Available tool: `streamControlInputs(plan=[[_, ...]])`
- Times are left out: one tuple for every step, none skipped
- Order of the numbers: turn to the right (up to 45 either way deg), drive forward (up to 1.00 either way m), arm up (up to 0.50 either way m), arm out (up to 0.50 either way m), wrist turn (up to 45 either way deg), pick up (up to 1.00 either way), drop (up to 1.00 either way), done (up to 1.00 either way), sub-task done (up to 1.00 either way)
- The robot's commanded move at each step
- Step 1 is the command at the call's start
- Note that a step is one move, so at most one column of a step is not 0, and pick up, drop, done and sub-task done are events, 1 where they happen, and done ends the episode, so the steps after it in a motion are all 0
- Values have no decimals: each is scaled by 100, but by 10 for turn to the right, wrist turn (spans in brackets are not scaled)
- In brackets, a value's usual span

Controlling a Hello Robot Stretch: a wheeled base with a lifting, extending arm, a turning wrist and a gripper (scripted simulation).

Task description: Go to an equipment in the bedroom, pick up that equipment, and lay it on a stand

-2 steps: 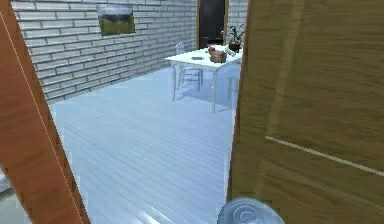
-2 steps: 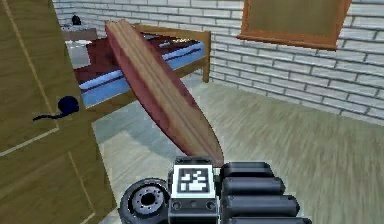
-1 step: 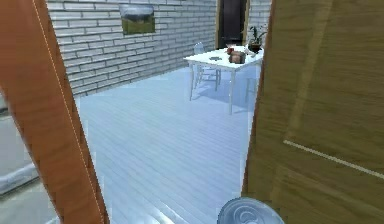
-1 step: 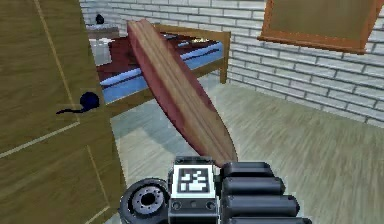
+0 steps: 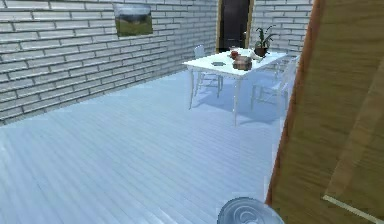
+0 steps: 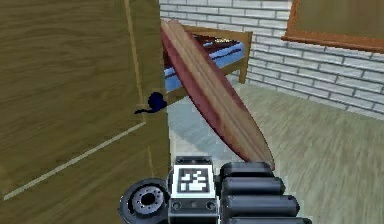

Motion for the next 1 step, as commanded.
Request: streamControlInputs(plan=[[-120,0,0,0,0,0,0,0,0]])
